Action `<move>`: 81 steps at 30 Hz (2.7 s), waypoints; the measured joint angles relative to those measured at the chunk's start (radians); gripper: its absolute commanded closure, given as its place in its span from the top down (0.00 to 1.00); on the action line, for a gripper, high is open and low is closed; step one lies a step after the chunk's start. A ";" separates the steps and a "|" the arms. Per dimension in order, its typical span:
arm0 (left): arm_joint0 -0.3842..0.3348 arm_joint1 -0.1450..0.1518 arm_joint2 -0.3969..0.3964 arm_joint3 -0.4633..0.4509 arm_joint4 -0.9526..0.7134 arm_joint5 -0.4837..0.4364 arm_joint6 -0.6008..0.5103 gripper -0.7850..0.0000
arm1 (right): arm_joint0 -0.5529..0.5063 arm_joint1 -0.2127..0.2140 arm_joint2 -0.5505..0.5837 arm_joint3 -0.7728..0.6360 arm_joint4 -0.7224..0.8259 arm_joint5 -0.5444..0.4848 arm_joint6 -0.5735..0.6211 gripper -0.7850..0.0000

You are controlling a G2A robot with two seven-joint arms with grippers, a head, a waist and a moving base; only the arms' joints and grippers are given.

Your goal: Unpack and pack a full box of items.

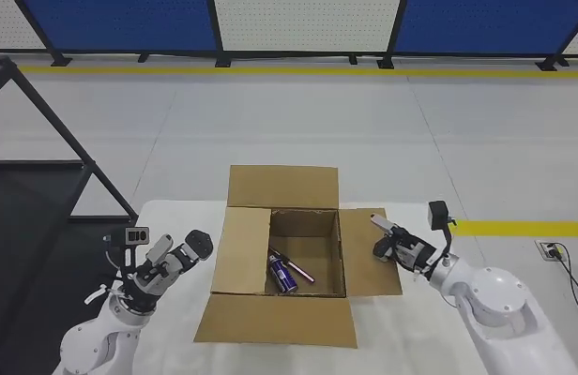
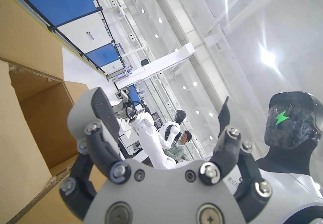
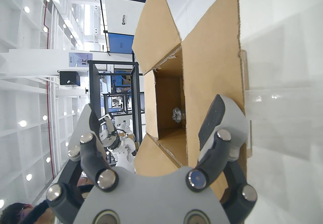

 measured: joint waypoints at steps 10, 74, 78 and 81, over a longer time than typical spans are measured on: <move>-0.005 0.002 0.021 -0.015 0.027 0.004 0.032 1.00 | 0.012 0.001 -0.013 0.072 -0.024 -0.010 0.028 1.00; 0.032 0.027 -0.119 0.007 -0.052 0.013 0.166 1.00 | 0.626 -0.218 -0.721 0.265 -0.118 0.064 0.150 1.00; 0.040 0.027 -0.128 0.002 -0.072 0.002 0.173 1.00 | 0.654 -0.258 -0.770 0.366 -0.103 0.058 0.127 1.00; 0.046 0.027 -0.131 0.000 -0.082 0.001 0.173 1.00 | 0.661 -0.285 -0.787 0.453 -0.064 0.016 0.125 1.00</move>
